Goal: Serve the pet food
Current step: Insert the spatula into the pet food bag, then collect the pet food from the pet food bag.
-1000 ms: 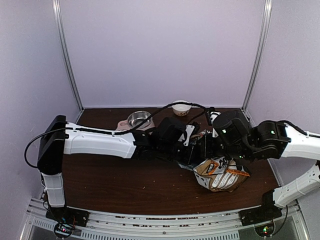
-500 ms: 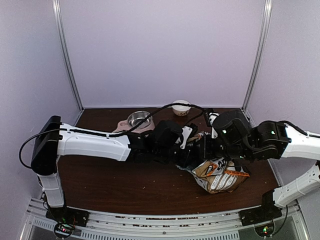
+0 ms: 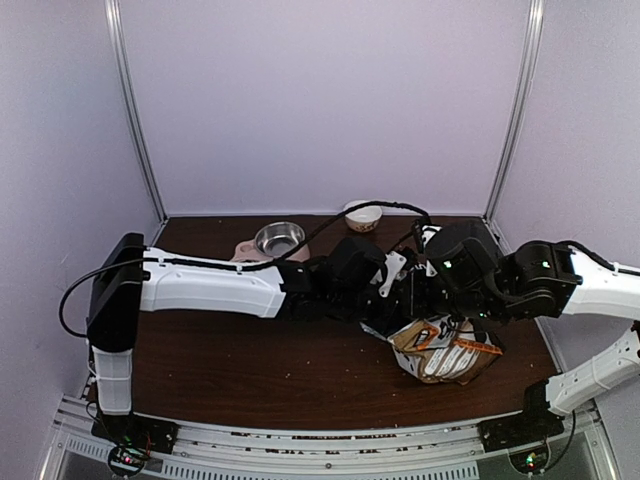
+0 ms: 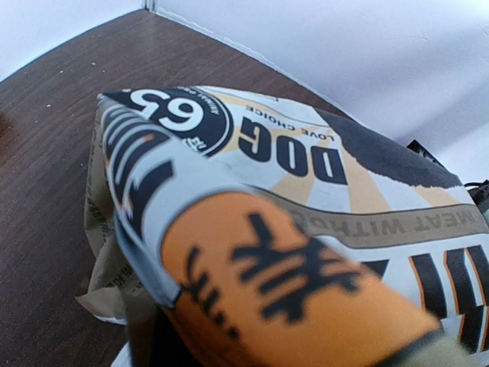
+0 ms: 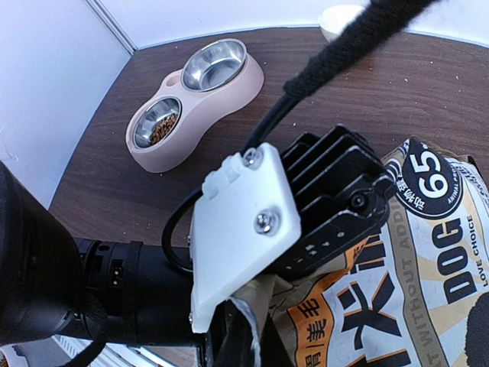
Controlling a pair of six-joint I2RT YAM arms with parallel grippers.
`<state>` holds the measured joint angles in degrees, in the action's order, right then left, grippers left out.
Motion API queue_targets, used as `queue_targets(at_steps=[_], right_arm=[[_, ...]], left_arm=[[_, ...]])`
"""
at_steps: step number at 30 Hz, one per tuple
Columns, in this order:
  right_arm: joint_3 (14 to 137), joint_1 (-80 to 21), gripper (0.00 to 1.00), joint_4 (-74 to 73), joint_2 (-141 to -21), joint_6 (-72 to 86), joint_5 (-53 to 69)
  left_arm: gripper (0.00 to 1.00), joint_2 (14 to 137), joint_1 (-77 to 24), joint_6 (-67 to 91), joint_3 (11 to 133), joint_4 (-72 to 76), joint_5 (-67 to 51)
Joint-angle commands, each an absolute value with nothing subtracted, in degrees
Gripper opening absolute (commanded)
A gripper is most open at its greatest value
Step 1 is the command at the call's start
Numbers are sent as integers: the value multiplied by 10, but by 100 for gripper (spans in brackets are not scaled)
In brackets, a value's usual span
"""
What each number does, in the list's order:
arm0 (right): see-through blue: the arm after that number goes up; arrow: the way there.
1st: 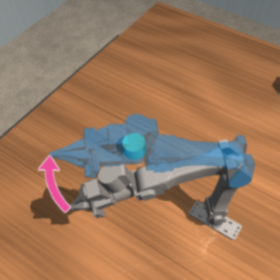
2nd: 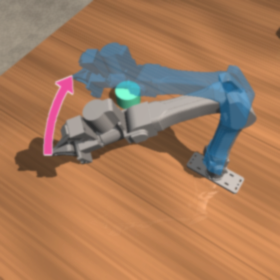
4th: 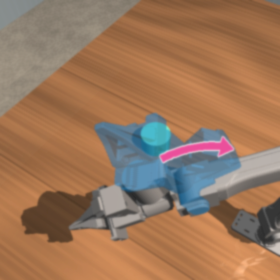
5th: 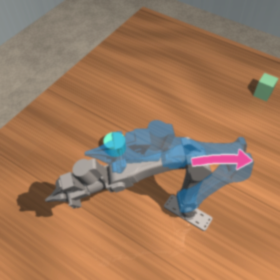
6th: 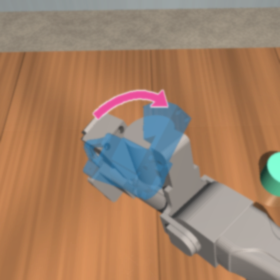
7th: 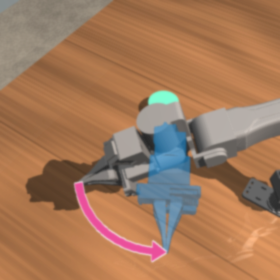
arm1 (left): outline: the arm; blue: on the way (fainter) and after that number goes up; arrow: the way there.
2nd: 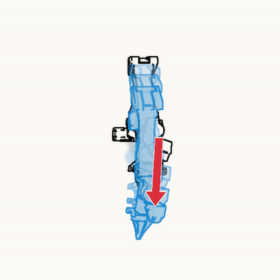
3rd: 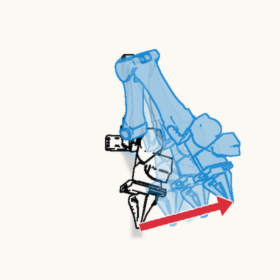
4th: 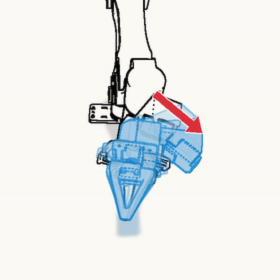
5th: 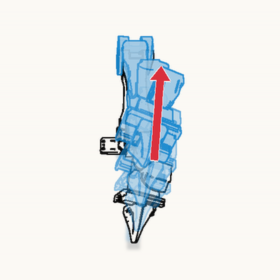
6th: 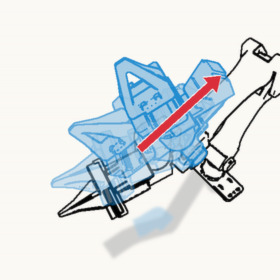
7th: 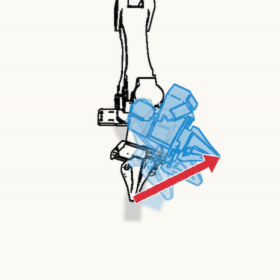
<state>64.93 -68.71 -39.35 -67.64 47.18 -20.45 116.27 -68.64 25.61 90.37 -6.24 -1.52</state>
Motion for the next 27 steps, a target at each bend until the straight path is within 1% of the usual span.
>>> queue_targets(at_steps=[1, 6, 11, 27], right_arm=[[666, -696, 0, -348, -667, 479, -168], [667, -696, 0, -349, -663, 480, -169], [665, -696, 0, -349, -650, 481, -172], [658, -691, 0, -360, -619, 485, -185]], left_arm=[[0, 1199, -694, 222, 908, -20, -133], [0, 1200, -693, 222, 916, -1, -212], [0, 1196, -693, 229, 920, 5, -261], [0, 1125, -693, 286, 833, 92, -305]])
